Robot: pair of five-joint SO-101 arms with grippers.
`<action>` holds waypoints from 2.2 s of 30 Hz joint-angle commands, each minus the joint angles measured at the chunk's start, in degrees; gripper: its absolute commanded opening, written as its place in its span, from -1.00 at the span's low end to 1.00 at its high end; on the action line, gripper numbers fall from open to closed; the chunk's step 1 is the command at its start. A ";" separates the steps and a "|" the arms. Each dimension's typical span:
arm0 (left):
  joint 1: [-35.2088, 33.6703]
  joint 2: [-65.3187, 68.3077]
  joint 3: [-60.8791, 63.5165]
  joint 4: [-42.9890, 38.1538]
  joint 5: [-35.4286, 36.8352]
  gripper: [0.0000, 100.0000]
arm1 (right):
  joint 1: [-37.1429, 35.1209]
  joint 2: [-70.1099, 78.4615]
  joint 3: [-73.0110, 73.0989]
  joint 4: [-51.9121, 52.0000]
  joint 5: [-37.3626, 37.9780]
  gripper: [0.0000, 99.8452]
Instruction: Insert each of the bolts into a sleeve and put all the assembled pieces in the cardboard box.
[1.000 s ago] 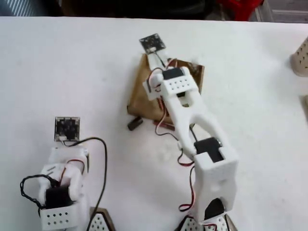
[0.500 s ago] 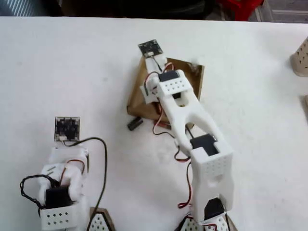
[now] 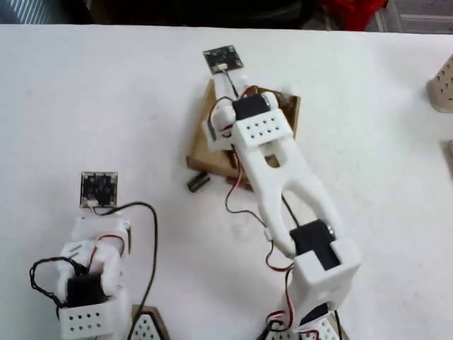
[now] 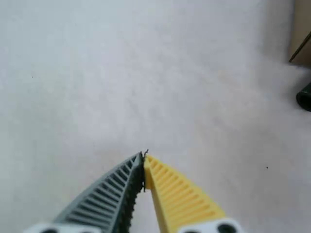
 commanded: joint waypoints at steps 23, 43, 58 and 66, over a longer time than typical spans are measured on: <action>-0.40 -0.31 -0.09 0.09 -0.53 -0.95 | -10.59 15.25 -2.64 0.75 -42.64 -0.85; -0.40 -0.31 -0.09 0.18 -0.53 -0.95 | -12.35 20.79 -2.73 -7.43 -42.81 -0.85; -0.40 -0.31 -0.09 0.26 -0.53 -0.95 | -14.37 23.96 -3.96 -10.15 -42.29 -0.85; -0.40 -0.31 -0.09 0.26 -0.53 -0.95 | -14.29 23.78 -4.13 -7.69 -42.20 -0.85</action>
